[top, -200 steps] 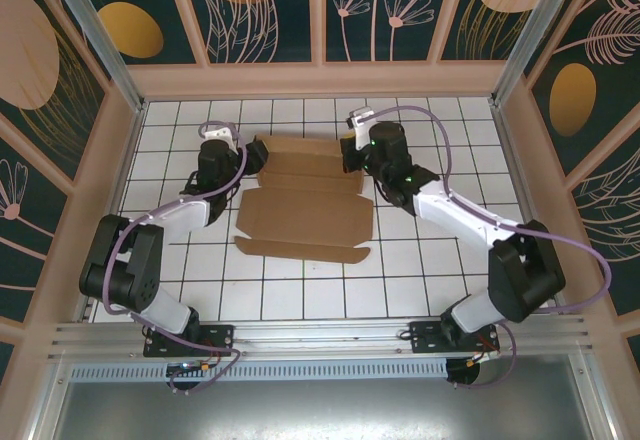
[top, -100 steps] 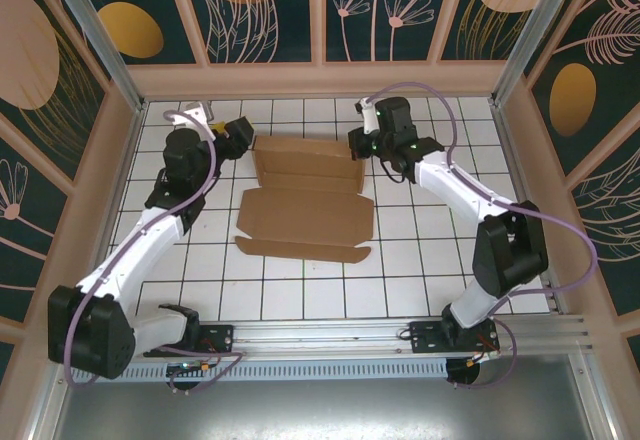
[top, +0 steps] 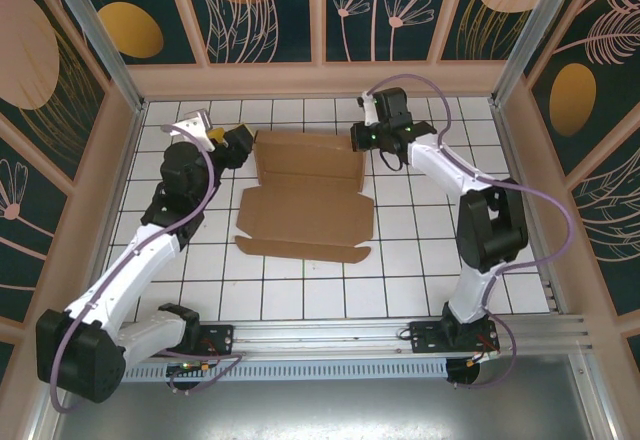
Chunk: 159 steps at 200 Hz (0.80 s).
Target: Fold the paper box
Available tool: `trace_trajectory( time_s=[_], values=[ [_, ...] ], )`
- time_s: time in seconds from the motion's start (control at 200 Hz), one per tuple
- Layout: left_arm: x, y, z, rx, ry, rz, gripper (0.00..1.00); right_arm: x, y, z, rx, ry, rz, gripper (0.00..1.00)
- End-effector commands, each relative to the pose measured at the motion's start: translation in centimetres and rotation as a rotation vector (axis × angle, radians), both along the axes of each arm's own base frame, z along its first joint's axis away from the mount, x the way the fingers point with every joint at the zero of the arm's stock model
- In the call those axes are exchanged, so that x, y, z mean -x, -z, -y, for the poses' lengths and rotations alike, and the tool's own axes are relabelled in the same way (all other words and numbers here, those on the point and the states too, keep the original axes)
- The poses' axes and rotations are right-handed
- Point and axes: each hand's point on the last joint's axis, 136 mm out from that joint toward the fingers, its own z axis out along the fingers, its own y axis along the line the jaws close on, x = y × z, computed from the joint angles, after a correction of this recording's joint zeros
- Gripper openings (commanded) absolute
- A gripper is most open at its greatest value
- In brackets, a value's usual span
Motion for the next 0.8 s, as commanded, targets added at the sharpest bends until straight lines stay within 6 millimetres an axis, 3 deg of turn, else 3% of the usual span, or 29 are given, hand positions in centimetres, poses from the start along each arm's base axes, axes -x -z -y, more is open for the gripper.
trace_trajectory(
  time_s=[0.0, 0.175, 0.35, 0.47, 0.49, 0.601, 0.791],
  values=[
    [0.9, -3.8, 0.0, -0.007, 0.006, 0.076, 0.66, -0.3, 2.7, 0.6, 0.039, 0.026, -0.103, 0.0],
    [1.7, -5.4, 0.2, -0.006, 0.019, 0.104, 0.67, -1.6, 4.5, 0.9, 0.063, 0.046, -0.131, 0.0],
    [2.0, -6.5, 0.2, 0.003, 0.022, 0.113, 0.67, -3.4, 7.1, 2.8, 0.066, 0.103, -0.189, 0.0],
    [2.2, -7.3, 0.1, 0.003, 0.018, 0.115, 0.67, -2.8, 8.3, 3.3, 0.049, 0.119, -0.219, 0.0],
    [2.3, -8.4, 0.0, 0.009, 0.016, 0.133, 0.67, -2.5, 8.6, 3.2, 0.046, 0.119, -0.229, 0.0],
    [2.6, -9.5, -0.3, 0.011, 0.006, 0.145, 0.67, 1.3, 9.9, 1.8, 0.035, 0.1, -0.28, 0.0],
    [3.4, -11.1, -1.3, -0.062, -0.053, 0.183, 0.67, 12.1, 9.9, -2.4, -0.042, -0.092, -0.379, 0.09]
  ],
)
